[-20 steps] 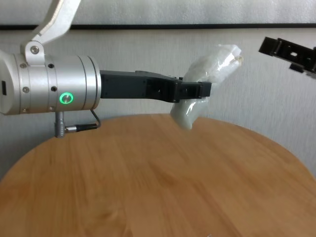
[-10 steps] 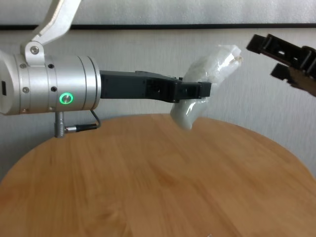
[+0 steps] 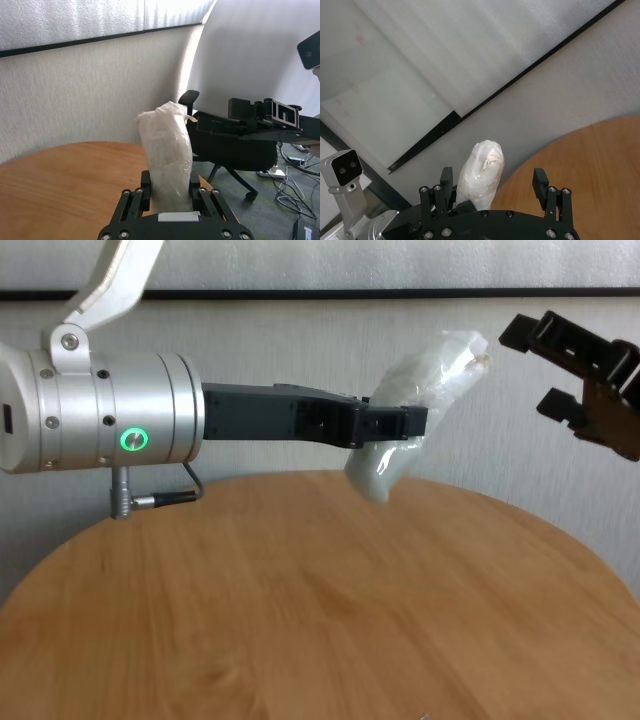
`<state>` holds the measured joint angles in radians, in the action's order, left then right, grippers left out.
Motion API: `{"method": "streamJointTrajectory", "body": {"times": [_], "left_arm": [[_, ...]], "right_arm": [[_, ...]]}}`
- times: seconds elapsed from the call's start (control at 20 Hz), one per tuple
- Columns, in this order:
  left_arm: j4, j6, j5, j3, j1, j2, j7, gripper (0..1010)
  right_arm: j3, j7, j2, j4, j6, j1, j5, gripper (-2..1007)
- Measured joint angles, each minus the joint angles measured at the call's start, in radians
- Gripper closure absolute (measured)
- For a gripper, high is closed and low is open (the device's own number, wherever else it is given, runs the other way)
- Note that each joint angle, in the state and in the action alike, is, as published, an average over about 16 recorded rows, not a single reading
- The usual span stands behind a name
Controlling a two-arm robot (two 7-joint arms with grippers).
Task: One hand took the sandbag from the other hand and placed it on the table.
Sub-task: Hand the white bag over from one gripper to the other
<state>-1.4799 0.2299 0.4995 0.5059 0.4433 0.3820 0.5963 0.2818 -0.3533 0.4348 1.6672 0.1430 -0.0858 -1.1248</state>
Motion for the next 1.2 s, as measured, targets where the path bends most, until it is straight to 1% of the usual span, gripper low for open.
{"method": "streamJointTrajectory", "body": {"times": [0.25,0.5,0.85,1.2], "left_arm": [[0.0,0.0,0.0,0.0,0.0,0.0,0.0,540],[0.0,0.0,0.0,0.0,0.0,0.0,0.0,540],[0.0,0.0,0.0,0.0,0.0,0.0,0.0,540],[0.0,0.0,0.0,0.0,0.0,0.0,0.0,540]], "right_arm": [[0.011,-0.002,-0.008,-0.022,0.008,-0.016,-0.034,5],[0.029,-0.008,-0.015,-0.046,0.016,-0.04,-0.06,5],[0.06,-0.017,-0.028,-0.087,0.025,-0.079,-0.086,5],[0.093,-0.026,-0.041,-0.137,0.033,-0.123,-0.104,5]]}}
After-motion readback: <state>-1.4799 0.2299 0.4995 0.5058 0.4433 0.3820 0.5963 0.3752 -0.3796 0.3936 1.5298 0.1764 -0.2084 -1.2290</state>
